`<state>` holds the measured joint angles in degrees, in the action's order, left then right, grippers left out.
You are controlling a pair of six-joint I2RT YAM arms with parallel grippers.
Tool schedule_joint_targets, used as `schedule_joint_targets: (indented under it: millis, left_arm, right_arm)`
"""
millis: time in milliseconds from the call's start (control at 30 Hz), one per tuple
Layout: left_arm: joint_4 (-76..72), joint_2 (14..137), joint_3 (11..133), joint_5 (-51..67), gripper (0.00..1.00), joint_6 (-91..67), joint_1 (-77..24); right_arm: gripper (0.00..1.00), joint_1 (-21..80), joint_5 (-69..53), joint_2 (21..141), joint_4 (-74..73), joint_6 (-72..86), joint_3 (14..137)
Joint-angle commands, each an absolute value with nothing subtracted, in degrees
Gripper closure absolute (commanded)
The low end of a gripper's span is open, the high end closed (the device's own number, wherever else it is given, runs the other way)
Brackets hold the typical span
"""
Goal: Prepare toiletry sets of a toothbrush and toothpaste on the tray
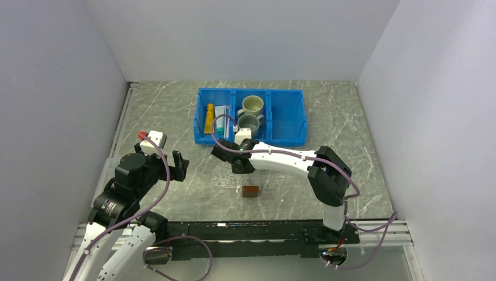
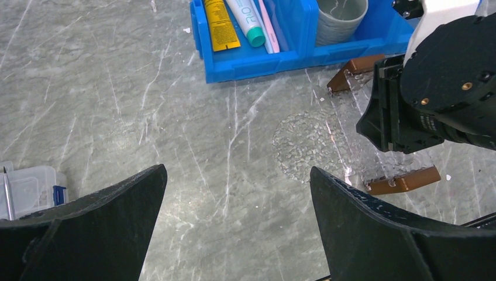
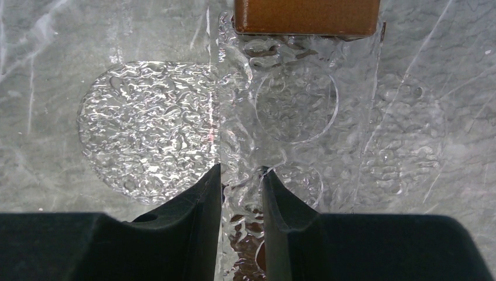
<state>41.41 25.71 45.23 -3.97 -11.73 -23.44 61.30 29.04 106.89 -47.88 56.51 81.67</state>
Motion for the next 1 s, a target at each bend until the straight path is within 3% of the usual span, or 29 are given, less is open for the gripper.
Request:
schedule_joint_targets:
  millis: [0, 967]
  left_arm:
    - [40.28, 25.92, 45.46, -4.70, 0.00, -12.05, -23.64]
    - [40.38, 26.18, 45.53, -4.91, 0.00, -12.11, -23.64]
  right_arm:
    - [1.00, 61.07, 29.89, 106.99, -46.47, 55.55, 82.16]
    - [1.00, 59.85, 27.76, 109.45, -43.52, 54.05, 81.17]
